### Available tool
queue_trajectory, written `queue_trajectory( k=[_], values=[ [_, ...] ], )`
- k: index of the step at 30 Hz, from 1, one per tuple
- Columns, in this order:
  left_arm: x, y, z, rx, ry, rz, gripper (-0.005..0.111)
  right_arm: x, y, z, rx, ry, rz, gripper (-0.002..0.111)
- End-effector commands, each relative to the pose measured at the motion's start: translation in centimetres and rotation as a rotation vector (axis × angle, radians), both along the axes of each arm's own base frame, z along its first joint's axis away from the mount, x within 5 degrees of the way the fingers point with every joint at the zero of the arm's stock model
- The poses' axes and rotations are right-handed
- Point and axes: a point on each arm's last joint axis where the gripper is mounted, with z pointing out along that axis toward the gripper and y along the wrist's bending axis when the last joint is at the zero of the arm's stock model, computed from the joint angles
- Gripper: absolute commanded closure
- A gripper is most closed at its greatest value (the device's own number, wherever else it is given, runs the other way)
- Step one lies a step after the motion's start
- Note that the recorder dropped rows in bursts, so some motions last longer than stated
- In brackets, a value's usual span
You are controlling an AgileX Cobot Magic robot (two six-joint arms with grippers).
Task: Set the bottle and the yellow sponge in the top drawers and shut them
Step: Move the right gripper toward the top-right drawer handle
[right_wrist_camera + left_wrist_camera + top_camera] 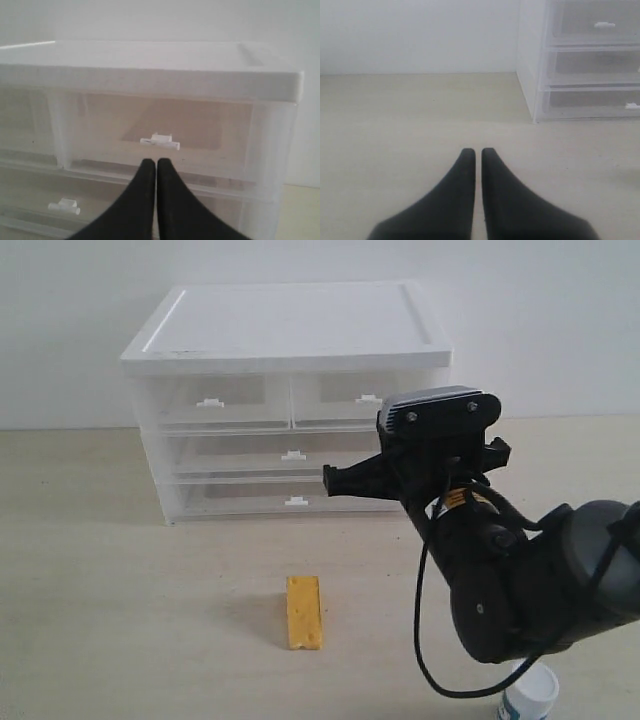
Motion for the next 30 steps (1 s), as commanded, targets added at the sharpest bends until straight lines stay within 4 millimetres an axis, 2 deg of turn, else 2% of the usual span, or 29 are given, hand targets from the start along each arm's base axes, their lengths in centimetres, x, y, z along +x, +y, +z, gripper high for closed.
queue_trajectory(
  k=[1, 7, 9, 11, 16, 18, 27, 30],
  values=[
    [0.0, 0.0, 0.0, -0.005, -0.005, 0.001, 0.102, 0.3, 0.5, 0.0, 0.02, -0.002, -0.074, 0.109],
    [0.0, 0.0, 0.0, -0.005, -0.005, 0.001, 0.102, 0.8, 1.0, -0.6, 0.044, 0.015, -0.07, 0.108],
    [0.0, 0.0, 0.0, -0.005, -0.005, 0.001, 0.102, 0.8, 1.3, -0.7, 0.038, 0.006, -0.048, 0.102],
    [0.0, 0.0, 0.0, -0.005, -0.005, 0.001, 0.102, 0.8, 1.6, -0.5, 0.03, -0.007, -0.02, 0.089],
    [0.0, 0.0, 0.0, -0.005, -0.005, 0.001, 0.102, 1.0, 1.5, -0.2, 0.055, -0.016, -0.048, 0.045],
    [0.0, 0.0, 0.0, -0.005, -0.005, 0.001, 0.102, 1.3, 1.5, -0.1, 0.065, 0.002, -0.062, 0.036],
    [0.0, 0.0, 0.0, -0.005, -0.005, 0.001, 0.102, 2.1, 1.7, 0.7, 0.049, -0.043, -0.113, 0.035],
    [0.0, 0.0, 0.0, -0.005, -0.005, 0.001, 0.102, 2.2, 1.8, 0.0, 0.023, -0.055, -0.108, 0.035]
  ],
)
